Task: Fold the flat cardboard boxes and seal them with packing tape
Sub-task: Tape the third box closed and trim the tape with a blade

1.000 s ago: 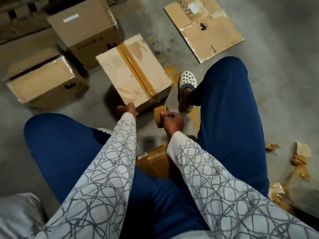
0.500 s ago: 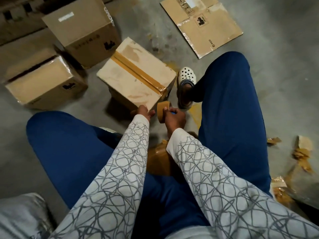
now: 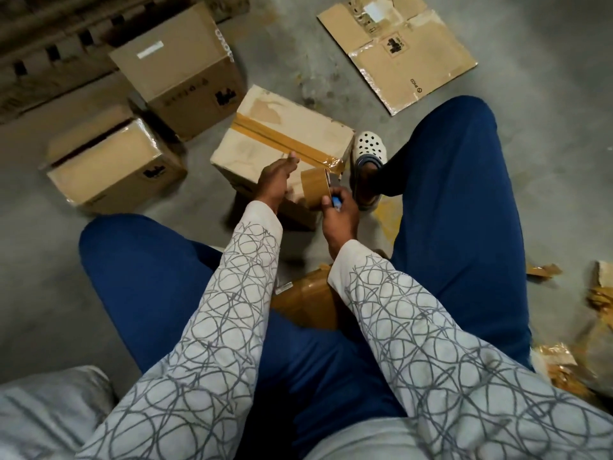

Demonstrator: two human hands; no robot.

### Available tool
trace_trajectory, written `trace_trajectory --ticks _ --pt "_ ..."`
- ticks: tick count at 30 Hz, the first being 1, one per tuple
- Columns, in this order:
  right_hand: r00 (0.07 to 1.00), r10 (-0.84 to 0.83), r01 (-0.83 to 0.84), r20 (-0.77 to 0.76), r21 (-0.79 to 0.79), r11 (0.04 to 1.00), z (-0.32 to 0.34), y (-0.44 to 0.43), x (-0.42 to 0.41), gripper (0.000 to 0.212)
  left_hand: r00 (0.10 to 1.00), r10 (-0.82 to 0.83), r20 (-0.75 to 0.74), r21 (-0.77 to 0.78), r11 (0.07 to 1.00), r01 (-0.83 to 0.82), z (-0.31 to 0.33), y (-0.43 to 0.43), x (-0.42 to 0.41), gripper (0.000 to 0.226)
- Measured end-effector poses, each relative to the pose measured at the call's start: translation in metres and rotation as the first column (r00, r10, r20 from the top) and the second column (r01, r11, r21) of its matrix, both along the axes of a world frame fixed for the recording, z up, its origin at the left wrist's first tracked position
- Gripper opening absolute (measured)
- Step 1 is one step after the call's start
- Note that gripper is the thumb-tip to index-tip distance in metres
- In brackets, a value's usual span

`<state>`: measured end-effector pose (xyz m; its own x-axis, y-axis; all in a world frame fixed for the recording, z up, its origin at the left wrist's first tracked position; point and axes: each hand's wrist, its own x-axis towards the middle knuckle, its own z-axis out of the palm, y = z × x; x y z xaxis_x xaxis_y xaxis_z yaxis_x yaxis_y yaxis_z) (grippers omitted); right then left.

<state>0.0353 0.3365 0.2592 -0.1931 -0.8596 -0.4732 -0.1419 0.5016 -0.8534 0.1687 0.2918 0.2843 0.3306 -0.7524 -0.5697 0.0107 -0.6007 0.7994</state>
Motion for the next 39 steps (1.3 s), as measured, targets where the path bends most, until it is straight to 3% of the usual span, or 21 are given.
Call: trace_trajectory --ticks 4,7,10,13,18,23,26,31,39 --pt "0.999 0.049 -0.049 0.022 -0.017 0.999 -0.001 0.001 0.002 0.013 0.974 -0.226 0.023 -0.102 0.968 0.227 0.011 0.020 -0.001 0.024" --pt "0.999 0.037 -0.036 0.040 -0.006 0.999 -0.001 0.001 0.002 0.012 0.903 -0.329 0.276 -0.145 0.915 0.377 0.006 0.036 -0.001 0.033" --pt "0.999 0.022 -0.022 0.045 0.001 1.000 0.000 0.002 0.001 0.011 0.805 -0.286 0.521 -0.176 0.886 0.429 0.004 0.046 -0.007 0.036" --pt "0.998 0.048 -0.048 0.039 0.007 0.999 0.003 0.004 0.002 0.007 0.771 -0.199 0.605 -0.197 0.901 0.387 0.003 0.046 -0.011 0.023" --pt "0.991 0.133 -0.133 0.026 -0.016 0.991 0.008 0.006 -0.001 0.010 0.757 -0.167 0.632 -0.150 0.932 0.331 0.004 0.043 -0.006 0.008" --pt "0.986 0.166 -0.167 -0.023 -0.037 0.985 0.008 0.006 -0.001 0.010 0.803 -0.174 0.570 -0.185 0.925 0.331 0.005 0.046 -0.007 0.030" --pt "0.987 0.156 -0.159 -0.048 -0.047 0.986 0.006 0.005 -0.001 0.010 0.793 -0.183 0.581 -0.189 0.917 0.350 0.007 0.047 -0.010 0.026" --pt "0.982 0.170 -0.174 -0.078 -0.053 0.983 0.005 0.005 0.002 0.014 0.741 -0.189 0.644 -0.153 0.918 0.367 0.010 0.047 -0.008 0.010" --pt "0.969 0.213 -0.220 -0.128 -0.050 0.974 0.005 0.005 0.003 0.022 0.633 -0.239 0.736 -0.090 0.892 0.442 0.006 0.044 -0.012 0.003"
